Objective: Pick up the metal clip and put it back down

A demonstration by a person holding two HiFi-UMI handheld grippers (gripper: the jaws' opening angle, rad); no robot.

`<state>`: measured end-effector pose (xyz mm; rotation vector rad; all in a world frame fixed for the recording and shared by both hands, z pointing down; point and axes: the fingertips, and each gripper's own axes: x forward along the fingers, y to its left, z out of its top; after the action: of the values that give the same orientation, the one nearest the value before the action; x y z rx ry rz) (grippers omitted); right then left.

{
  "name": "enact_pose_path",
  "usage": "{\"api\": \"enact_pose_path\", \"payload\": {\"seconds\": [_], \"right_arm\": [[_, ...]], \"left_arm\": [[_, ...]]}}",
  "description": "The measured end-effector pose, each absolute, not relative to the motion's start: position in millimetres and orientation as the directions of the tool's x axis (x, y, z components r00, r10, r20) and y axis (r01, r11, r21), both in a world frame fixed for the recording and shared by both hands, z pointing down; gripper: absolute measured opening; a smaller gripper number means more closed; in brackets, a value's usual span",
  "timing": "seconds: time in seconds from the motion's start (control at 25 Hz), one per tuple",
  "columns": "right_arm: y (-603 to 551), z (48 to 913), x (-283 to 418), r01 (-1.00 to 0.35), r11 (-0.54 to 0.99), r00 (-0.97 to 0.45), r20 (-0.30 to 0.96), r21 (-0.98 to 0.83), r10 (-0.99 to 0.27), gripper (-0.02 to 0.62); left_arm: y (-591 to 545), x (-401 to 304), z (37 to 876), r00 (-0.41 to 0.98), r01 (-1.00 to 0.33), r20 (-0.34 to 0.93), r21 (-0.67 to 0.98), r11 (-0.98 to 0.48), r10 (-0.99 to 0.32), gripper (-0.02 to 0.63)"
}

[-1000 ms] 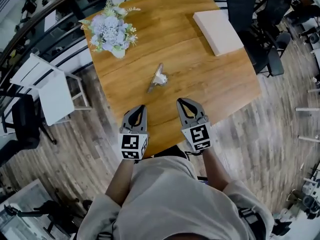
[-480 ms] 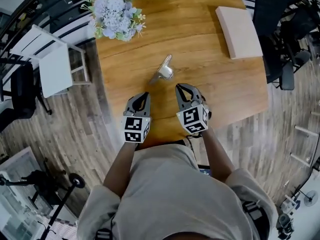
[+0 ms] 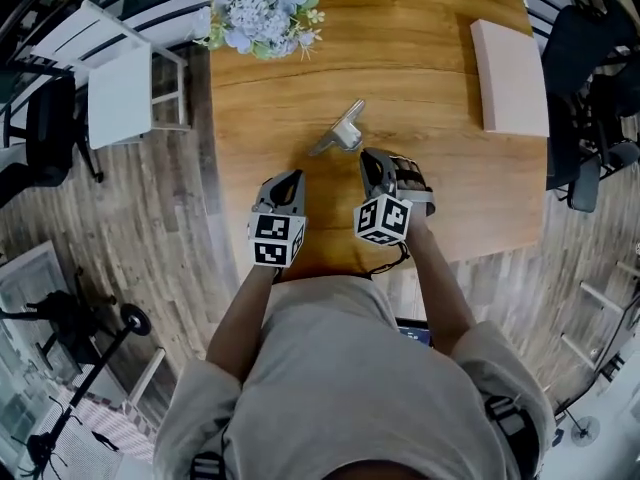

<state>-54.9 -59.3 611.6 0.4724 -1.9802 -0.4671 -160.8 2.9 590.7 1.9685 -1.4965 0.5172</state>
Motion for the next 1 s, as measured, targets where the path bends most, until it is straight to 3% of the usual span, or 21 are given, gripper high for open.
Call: {"api": "enact_pose_path", "payload": {"seconds": [0.16,0.32,0.44,0.48,0.52,1.0], "right_arm": [[-65,631,-57,0.117,0.755,-0.402,0.726,0.646,-0.558,0.029],[-70,640,-64,0.251,0.664,-0.429,0.696,0.704,-0.576,0.031],[-71,650,-66,0.298,0.650,-0.432,0.706,0.699,-0.561,0.060],[-70,655,-66,0.311,0.661,-0.422,0.722,0.683,-0.548,0.146],[-69,658,-65,0.322,0.668,-0.410,0.735,0.671,-0.540,0.172],[-76,667,-92,0.391,0.603,-0.439,0.716,0.696,-0.542,0.170]], "left_arm": [[9,-158,597,0.275,-0.959,0.648,0.236,-0.156,-0.710,0.023],[16,-155,599,0.276,-0.959,0.658,0.237,-0.156,-0.701,0.023],[19,-158,599,0.270,-0.961,0.662,0.234,-0.150,-0.699,0.023],[19,-159,599,0.269,-0.961,0.663,0.234,-0.148,-0.699,0.023],[20,-160,599,0.268,-0.961,0.663,0.234,-0.147,-0.699,0.023],[34,-171,594,0.251,-0.965,0.658,0.227,-0.130,-0.710,0.023]]}}
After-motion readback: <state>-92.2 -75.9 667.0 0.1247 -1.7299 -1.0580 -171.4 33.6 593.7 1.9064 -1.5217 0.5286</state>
